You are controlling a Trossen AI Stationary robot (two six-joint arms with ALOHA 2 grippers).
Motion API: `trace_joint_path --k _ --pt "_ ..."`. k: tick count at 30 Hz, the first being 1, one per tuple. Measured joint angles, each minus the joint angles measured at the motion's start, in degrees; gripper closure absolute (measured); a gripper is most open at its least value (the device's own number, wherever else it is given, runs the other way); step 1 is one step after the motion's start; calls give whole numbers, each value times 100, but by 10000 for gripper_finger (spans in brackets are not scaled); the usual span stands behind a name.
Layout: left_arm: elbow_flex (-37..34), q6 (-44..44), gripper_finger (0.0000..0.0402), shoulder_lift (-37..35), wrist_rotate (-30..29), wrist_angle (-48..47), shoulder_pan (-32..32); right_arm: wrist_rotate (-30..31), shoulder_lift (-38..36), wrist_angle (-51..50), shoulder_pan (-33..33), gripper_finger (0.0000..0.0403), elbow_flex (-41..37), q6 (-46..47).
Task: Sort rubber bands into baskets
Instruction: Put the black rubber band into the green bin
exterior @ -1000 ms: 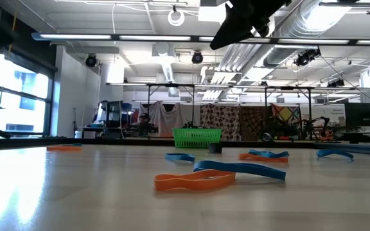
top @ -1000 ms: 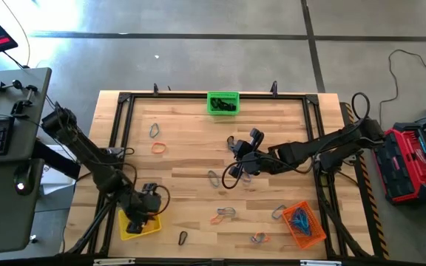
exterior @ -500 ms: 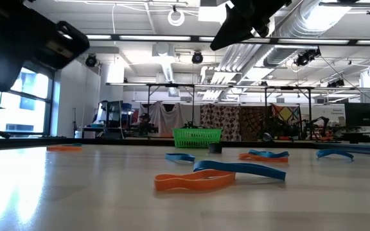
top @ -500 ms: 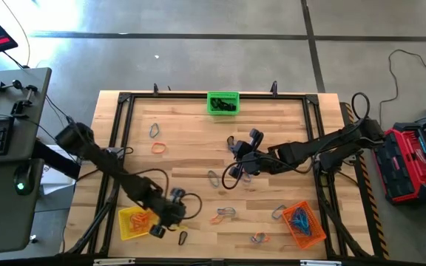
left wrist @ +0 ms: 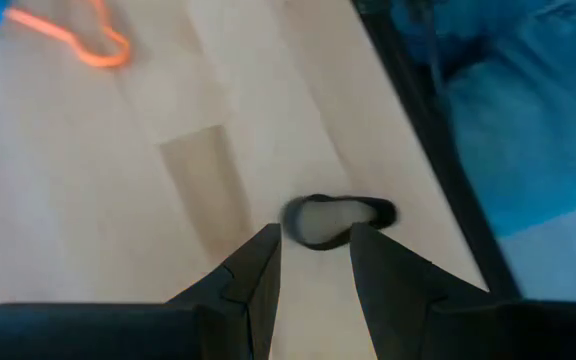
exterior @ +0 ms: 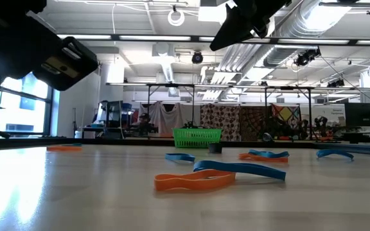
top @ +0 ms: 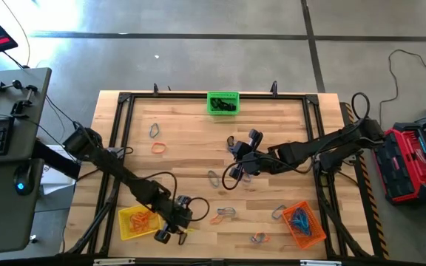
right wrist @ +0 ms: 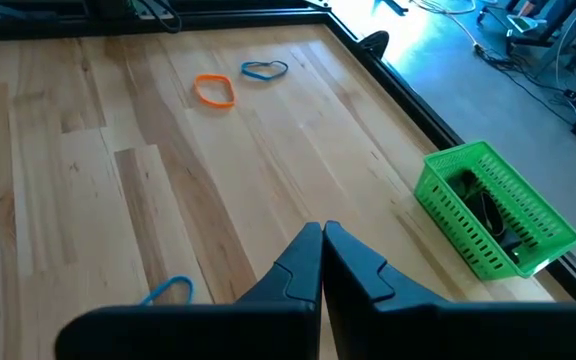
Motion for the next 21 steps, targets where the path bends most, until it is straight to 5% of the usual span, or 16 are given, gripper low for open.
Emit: trace_joint_path --k 5,21 --pt "0 -22 286 34 -324 -28 45 -10 0 0 0 403 0 0" --pt "129 -457 287 802 -51 221 -89 -317 0 -37 0 403 0 59"
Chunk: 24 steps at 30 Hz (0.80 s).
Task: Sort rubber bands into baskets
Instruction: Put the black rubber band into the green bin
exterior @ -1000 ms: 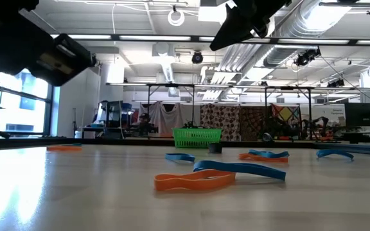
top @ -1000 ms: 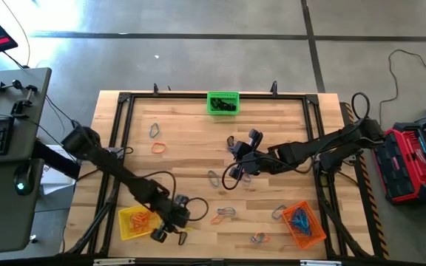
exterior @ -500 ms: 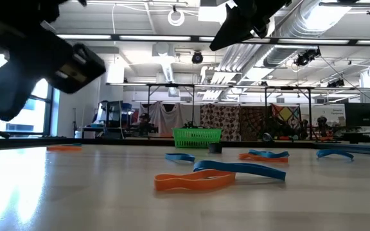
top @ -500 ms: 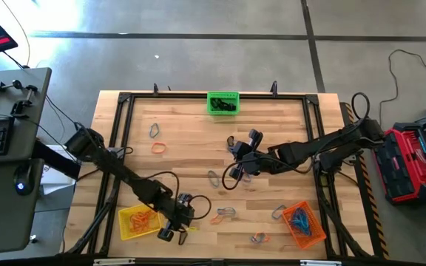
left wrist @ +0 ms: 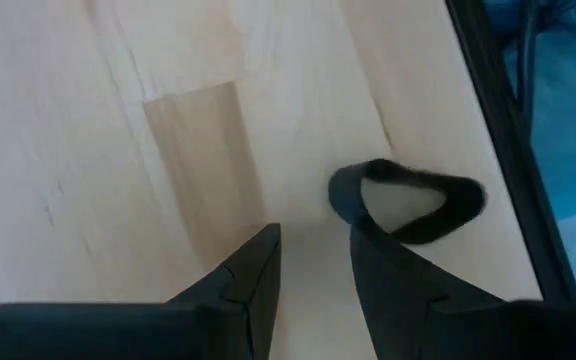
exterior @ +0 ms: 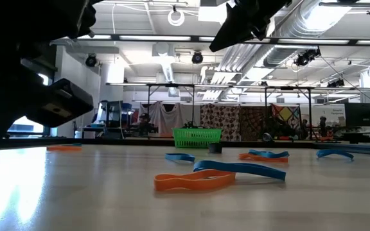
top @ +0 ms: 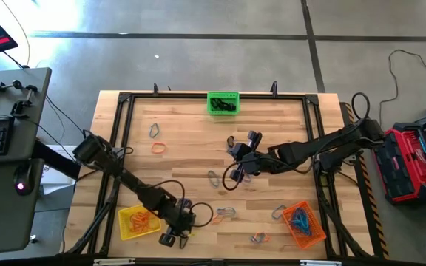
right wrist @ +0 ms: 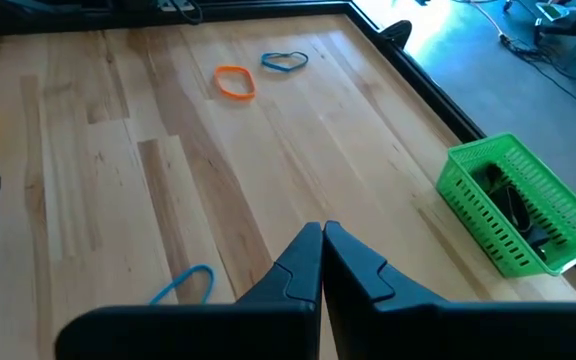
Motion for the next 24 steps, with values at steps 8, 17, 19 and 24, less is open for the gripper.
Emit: trace_joint_path --k 8,17,19,24 --pt "96 192 382 0 8 -272 -23 0 0 2 0 403 0 -15" --pt "609 -64 340 -2 315 -940 8 -24 0 -2 0 403 0 -40" --pt "724 -60 320 -2 314 -986 8 -26 0 -6 0 403 0 -17" --pt "756 -283 280 -7 312 -931 -5 -26 0 -13 0 403 0 -17"
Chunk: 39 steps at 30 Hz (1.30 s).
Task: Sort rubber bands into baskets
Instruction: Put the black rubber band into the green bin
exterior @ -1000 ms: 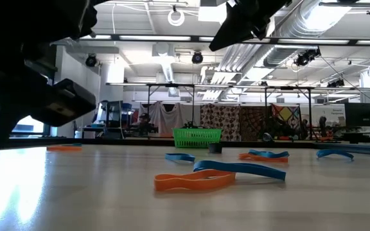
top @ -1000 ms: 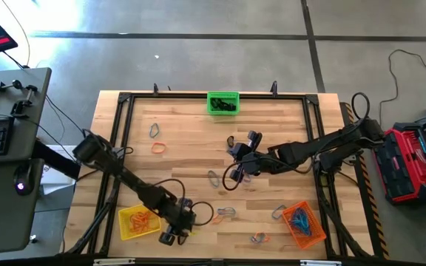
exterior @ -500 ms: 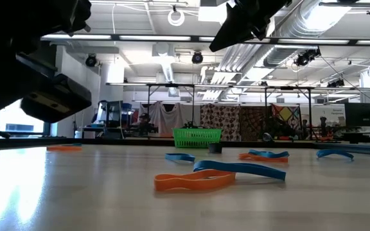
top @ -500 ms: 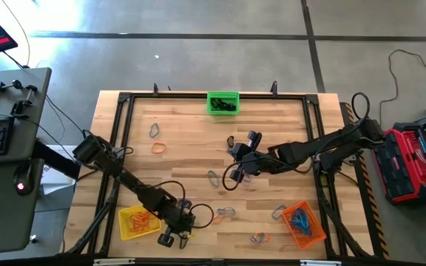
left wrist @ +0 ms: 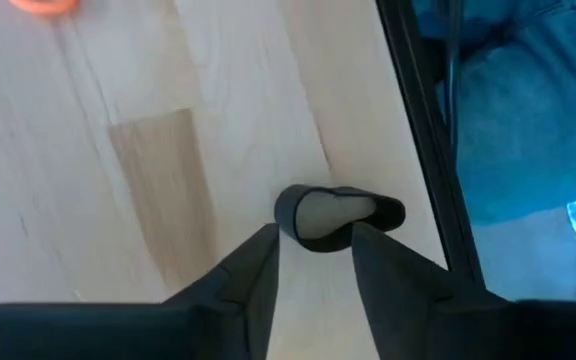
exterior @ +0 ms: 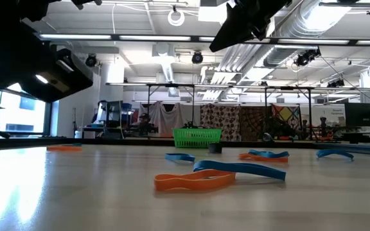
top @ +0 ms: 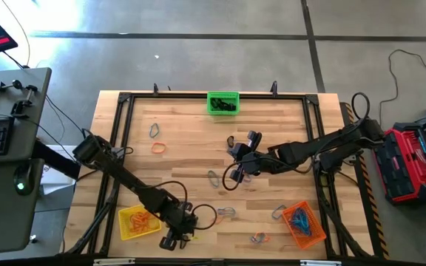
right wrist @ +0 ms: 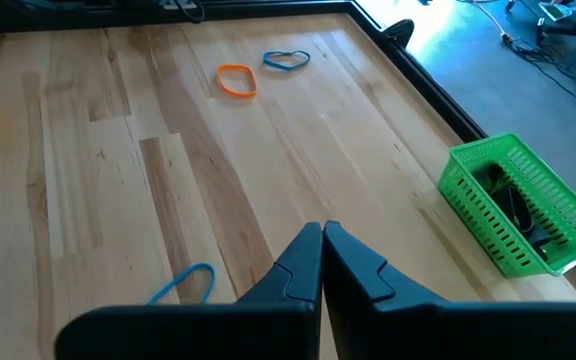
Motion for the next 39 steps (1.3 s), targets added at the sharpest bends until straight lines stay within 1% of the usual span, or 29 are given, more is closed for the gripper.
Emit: trace_joint_path --k 2,5,8,17,19,21,26,27,33,39 --pt "-43 -58 270 0 0 92 -2 0 0 0 0 403 0 0" --pt "-68 -117 267 2 -44 83 13 0 0 -2 0 403 0 1" --pt "-66 -215 269 55 -48 239 18 0 0 -3 0 403 0 0" --pt "-68 -224 283 371 68 319 20 2 0 -48 0 403 0 2" --pt "-68 -220 293 313 65 274 49 2 0 -83 0 403 0 2" --pt "-68 -144 311 214 -77 87 67 2 0 -86 0 403 0 2" --pt "-70 126 382 -38 -432 -389 220 2 0 -147 9 403 0 19" --pt "-70 146 391 -96 -502 -439 266 2 0 -158 16 403 0 15" --pt "-70 347 400 -547 -835 -777 637 19 0 -280 127 403 0 -68" --pt "-70 435 401 -1148 -1324 -1146 1139 417 -7 -571 379 403 0 -34"
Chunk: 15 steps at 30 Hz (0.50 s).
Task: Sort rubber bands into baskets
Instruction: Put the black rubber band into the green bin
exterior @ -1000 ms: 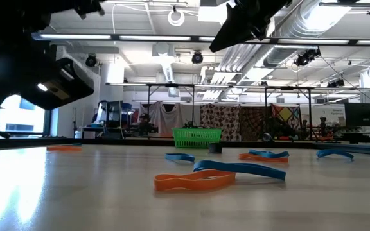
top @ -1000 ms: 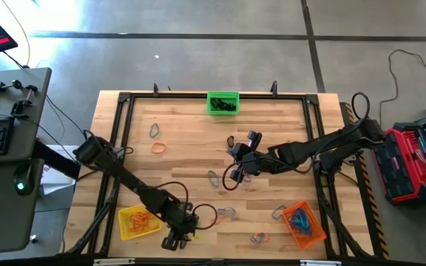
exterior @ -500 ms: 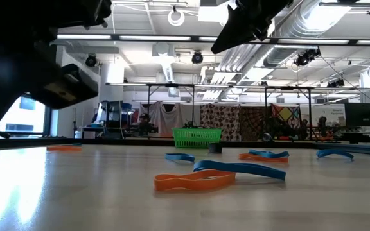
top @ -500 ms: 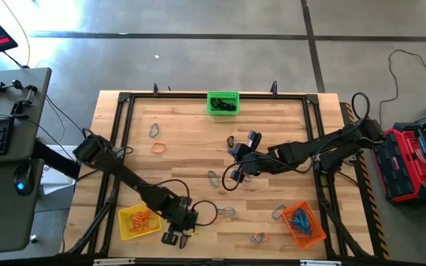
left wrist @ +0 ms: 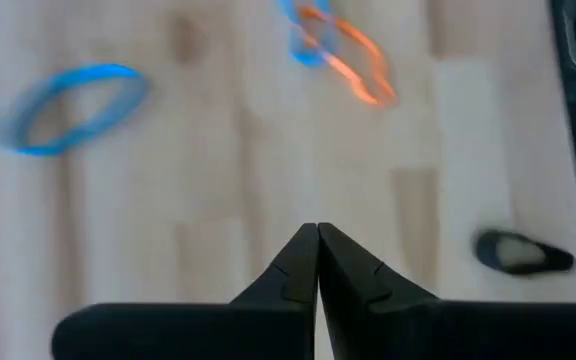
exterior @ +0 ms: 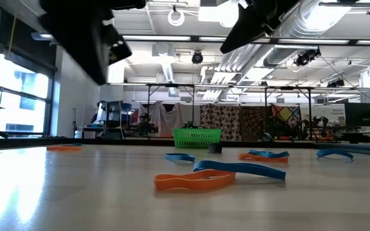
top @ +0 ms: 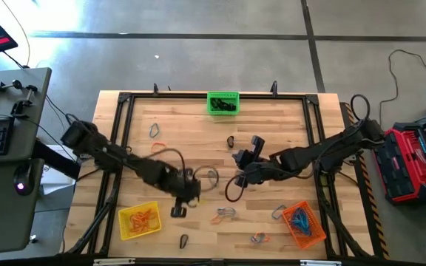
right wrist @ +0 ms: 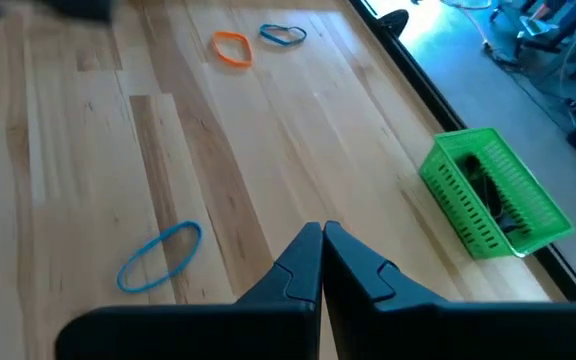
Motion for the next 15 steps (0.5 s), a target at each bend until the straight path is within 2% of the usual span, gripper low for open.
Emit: trace_joint_path --k 4,7,10,15 --pt "0 50 401 -336 -76 -117 377 128 -9 -284 124 403 0 218" --pt "0 236 401 -457 630 -12 484 130 -9 -532 184 403 0 482" --pt "0 251 395 -355 1174 99 223 132 -9 -618 233 403 0 607" --pt "0 248 358 58 1123 242 -411 238 -9 -562 277 403 0 611"
